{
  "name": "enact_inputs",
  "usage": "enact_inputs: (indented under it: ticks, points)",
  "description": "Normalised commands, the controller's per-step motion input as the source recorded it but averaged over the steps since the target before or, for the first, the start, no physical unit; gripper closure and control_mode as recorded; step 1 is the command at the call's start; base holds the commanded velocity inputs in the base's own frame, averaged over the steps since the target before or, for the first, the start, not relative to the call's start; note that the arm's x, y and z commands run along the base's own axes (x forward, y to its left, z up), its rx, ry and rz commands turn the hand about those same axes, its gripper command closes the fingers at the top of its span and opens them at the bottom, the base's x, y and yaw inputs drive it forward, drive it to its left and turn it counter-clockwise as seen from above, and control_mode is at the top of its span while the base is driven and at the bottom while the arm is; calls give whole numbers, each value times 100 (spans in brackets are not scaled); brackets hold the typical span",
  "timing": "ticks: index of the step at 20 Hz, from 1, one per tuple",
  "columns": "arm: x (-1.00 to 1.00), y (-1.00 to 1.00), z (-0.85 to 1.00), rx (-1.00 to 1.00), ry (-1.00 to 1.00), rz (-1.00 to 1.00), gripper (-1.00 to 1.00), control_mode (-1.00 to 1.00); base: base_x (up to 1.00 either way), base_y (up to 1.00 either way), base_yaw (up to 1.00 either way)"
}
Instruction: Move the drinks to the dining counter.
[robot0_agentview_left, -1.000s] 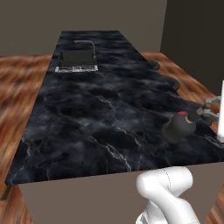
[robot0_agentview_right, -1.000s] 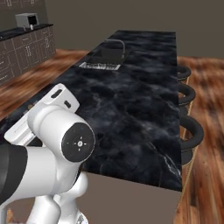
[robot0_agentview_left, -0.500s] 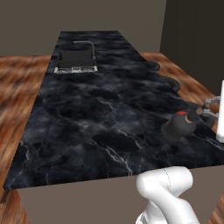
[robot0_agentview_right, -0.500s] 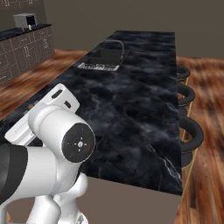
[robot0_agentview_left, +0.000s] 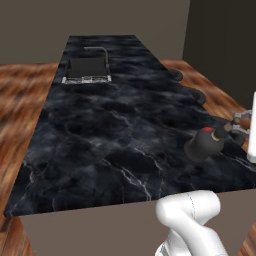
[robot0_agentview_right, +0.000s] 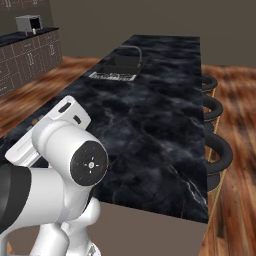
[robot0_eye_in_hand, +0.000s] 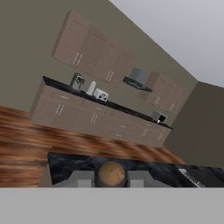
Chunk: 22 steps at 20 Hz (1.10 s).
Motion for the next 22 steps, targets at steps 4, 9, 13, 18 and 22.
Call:
enact_inputs:
  ticks: [4,9,13,18,22]
  points:
    - [0,0,0,0,0,0,100,100,0,0,0]
    - [0,0,0,0,0,0,100,100,0,0,0]
    - [0,0,0,0,0,0,100,100,1,0,0]
    - [2,0,0,0,2,0,100,-100,6,0,0]
    - [14,-6,0,0,15,0,100,-100,0,0,0]
